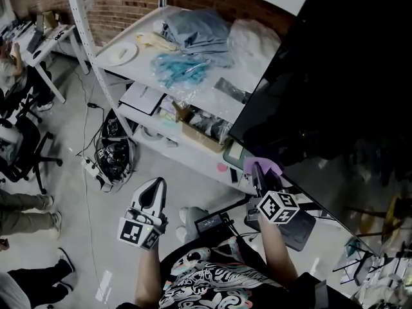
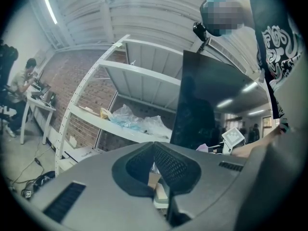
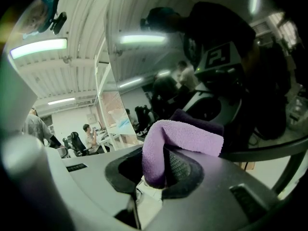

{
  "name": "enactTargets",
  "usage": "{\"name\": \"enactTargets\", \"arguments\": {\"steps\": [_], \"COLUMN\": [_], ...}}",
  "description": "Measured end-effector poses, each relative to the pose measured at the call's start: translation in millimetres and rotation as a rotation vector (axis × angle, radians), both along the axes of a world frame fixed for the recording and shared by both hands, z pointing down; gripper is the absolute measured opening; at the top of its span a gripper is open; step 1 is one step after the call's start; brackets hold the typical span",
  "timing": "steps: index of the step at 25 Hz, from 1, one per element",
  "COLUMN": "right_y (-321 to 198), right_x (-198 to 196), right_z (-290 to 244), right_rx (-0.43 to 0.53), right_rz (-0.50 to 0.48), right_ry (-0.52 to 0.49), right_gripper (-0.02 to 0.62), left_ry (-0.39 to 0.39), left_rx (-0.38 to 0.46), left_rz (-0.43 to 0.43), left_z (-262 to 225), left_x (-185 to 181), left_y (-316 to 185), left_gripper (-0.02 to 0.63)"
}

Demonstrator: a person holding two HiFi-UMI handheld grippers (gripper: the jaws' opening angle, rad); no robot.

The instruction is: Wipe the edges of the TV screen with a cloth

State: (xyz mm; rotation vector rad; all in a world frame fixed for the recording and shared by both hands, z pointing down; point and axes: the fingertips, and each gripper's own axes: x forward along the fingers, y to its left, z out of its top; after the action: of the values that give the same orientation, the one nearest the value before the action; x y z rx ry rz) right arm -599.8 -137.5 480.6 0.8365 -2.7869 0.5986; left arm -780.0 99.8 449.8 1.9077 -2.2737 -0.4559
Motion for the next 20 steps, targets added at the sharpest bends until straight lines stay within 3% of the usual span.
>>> {"name": "enactTargets", "arguments": {"steps": [11,14,20], "right_y": [0.3,1.0,3.0], "right_x": [-15.0,-21.9,-35.8], "right_z": [-0.2,-3.3,-4.5], "right_rx": [-0.035,-0.05,-0.07], "right_rz": [0.01,0.013,0.004], "right_ry": [-0.018,-0.032,-0.04], "right_gripper": [0.101,0.101,0.101], "left_ry": [0.003,-0.014,0.018], "left_rx": [0.025,-0.008,0.015], "left_rz": [0.006,-0.011,-0.017], "left_z": [4.2,8.5,11.2], "left_x": [-16.6,-27.6,-36.4], "left_y": [-12.6,-14.1,-17.0], "left_gripper": [0.017,0.017,0.017]}}
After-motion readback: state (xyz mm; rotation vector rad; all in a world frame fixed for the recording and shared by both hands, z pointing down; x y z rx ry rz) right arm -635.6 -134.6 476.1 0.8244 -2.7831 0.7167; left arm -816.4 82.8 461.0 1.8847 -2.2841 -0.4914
